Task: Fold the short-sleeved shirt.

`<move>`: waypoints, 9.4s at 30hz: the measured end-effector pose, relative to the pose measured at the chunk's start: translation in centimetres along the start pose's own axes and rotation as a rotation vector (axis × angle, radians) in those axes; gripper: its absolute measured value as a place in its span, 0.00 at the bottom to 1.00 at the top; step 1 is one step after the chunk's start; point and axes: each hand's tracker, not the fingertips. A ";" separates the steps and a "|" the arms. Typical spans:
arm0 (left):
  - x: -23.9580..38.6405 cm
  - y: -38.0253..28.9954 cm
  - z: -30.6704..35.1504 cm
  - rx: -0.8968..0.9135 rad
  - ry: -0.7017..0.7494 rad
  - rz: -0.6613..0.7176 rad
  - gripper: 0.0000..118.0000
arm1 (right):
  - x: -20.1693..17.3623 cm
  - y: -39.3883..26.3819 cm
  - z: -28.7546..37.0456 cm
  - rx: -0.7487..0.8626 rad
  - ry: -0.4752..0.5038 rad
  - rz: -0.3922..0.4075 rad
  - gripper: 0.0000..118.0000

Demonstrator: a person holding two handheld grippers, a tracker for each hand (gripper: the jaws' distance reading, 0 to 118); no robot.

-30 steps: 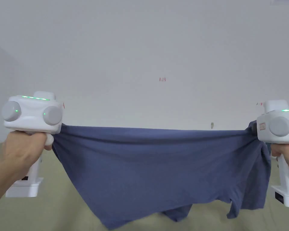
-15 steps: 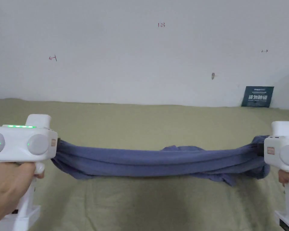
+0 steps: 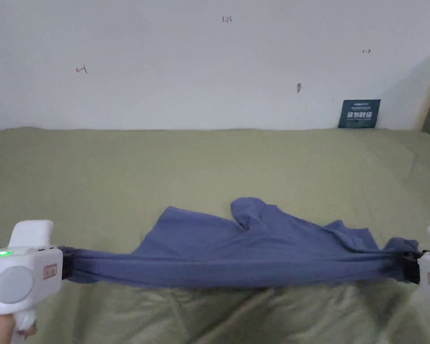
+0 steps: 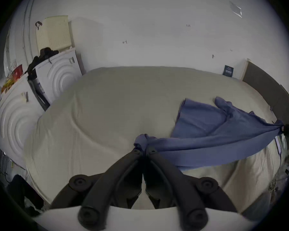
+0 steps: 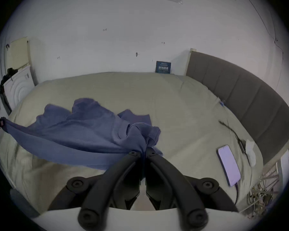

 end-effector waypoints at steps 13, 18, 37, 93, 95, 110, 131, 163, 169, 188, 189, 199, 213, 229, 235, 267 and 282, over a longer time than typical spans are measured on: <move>-0.9 -8.9 -0.7 -0.159 -0.016 0.038 0.01 | 1.3 -9.2 -0.7 -0.173 0.004 -0.011 0.04; -1.3 -9.0 -0.5 -0.170 -0.034 0.064 0.28 | 0.7 -9.4 -0.2 -0.190 -0.042 0.011 0.51; -7.1 -11.0 0.2 -0.158 -0.098 0.160 0.01 | -16.1 -9.3 5.7 0.034 0.268 0.102 0.00; -0.7 -9.1 -4.6 -0.223 -0.081 0.051 0.05 | -11.3 10.4 -15.0 -0.139 0.220 0.212 0.01; -1.1 -7.8 -3.0 -0.165 -0.100 0.094 0.04 | -10.7 11.4 -9.7 -0.042 0.215 0.213 0.01; 1.5 13.1 12.4 0.211 -0.121 0.026 0.04 | -1.7 22.5 16.7 0.401 0.141 0.099 0.01; 4.7 34.2 12.1 0.336 0.145 -0.035 0.04 | -5.0 40.1 11.3 0.494 0.017 0.093 0.01; 8.2 32.5 -20.0 0.175 0.190 -0.060 0.04 | -10.2 36.1 -17.1 0.314 -0.022 0.106 0.01; 7.8 25.8 -21.1 0.153 0.170 -0.106 0.04 | -9.3 28.1 -17.8 0.237 -0.005 0.089 0.01; 2.8 0.6 -4.3 0.006 0.036 -0.118 0.04 | -3.9 2.7 1.6 0.075 0.144 0.044 0.01; 2.5 -0.7 -3.6 -0.001 0.027 -0.115 0.04 | -3.7 1.4 2.5 0.080 0.138 0.044 0.01; 0.3 -10.8 2.9 -0.057 -0.014 -0.092 0.04 | -1.6 -9.9 8.3 -0.028 0.174 0.065 0.01; -0.4 -13.2 3.4 -0.114 -0.060 -0.037 0.11 | -1.2 -13.9 7.1 -0.125 0.182 -0.026 0.03; -2.7 -14.8 8.0 -0.131 -0.078 0.087 0.00 | 0.8 -14.6 10.4 -0.144 0.126 0.020 0.00; -2.1 -14.5 6.4 -0.158 -0.093 0.057 0.57 | 0.5 -13.5 9.8 -0.152 0.115 0.001 0.00; -2.0 -6.7 3.7 -0.095 -0.104 0.031 0.01 | -1.3 -3.5 4.8 -0.094 0.175 0.053 0.02; 0.6 -0.1 -11.7 -0.255 -0.058 0.012 0.04 | -6.3 2.6 -13.6 -0.240 0.069 0.191 0.02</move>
